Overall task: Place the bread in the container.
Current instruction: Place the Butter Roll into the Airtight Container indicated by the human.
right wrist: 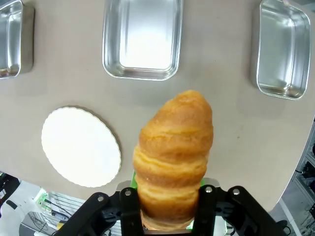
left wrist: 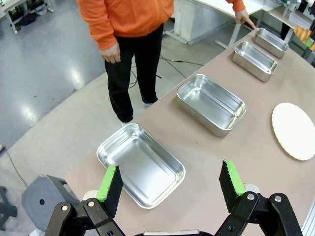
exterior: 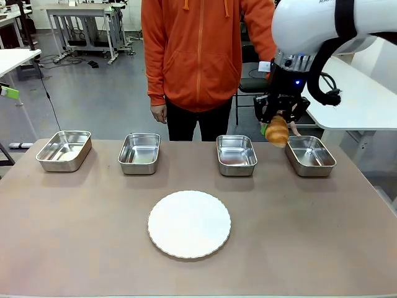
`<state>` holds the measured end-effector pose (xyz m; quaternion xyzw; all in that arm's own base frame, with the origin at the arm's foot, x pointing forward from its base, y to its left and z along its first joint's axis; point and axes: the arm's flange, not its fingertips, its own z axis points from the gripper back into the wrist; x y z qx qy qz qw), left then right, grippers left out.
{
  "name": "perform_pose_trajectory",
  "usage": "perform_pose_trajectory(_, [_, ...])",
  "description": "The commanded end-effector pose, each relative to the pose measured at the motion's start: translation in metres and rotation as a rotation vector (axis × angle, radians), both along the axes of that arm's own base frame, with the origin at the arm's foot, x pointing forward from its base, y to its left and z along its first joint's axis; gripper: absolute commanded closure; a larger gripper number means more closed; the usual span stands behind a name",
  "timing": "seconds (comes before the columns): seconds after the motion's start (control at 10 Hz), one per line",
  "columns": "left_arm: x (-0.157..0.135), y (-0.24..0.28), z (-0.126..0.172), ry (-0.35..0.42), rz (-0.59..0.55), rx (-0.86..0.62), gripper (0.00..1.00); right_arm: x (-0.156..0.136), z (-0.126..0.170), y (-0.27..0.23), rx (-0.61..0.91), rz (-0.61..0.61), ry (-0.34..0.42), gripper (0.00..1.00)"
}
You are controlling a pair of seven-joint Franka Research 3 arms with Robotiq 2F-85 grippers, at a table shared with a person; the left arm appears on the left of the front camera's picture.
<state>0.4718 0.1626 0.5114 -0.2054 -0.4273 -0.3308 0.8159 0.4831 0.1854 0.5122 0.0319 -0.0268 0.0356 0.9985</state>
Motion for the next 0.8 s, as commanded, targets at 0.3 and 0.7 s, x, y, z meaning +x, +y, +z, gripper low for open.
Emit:
perform_pose_trajectory(0.3, [0.0, 0.0, 0.001, -0.003, -0.006, -0.009, 0.0, 0.079, 0.007, -0.109, 0.097, -0.239, -0.169, 0.58])
perform_pose_trajectory(0.7, [0.0, 0.0, 0.001, -0.003, -0.006, -0.009, 0.0, 0.129, -0.052, -0.175, 0.079, -0.131, -0.125, 0.58])
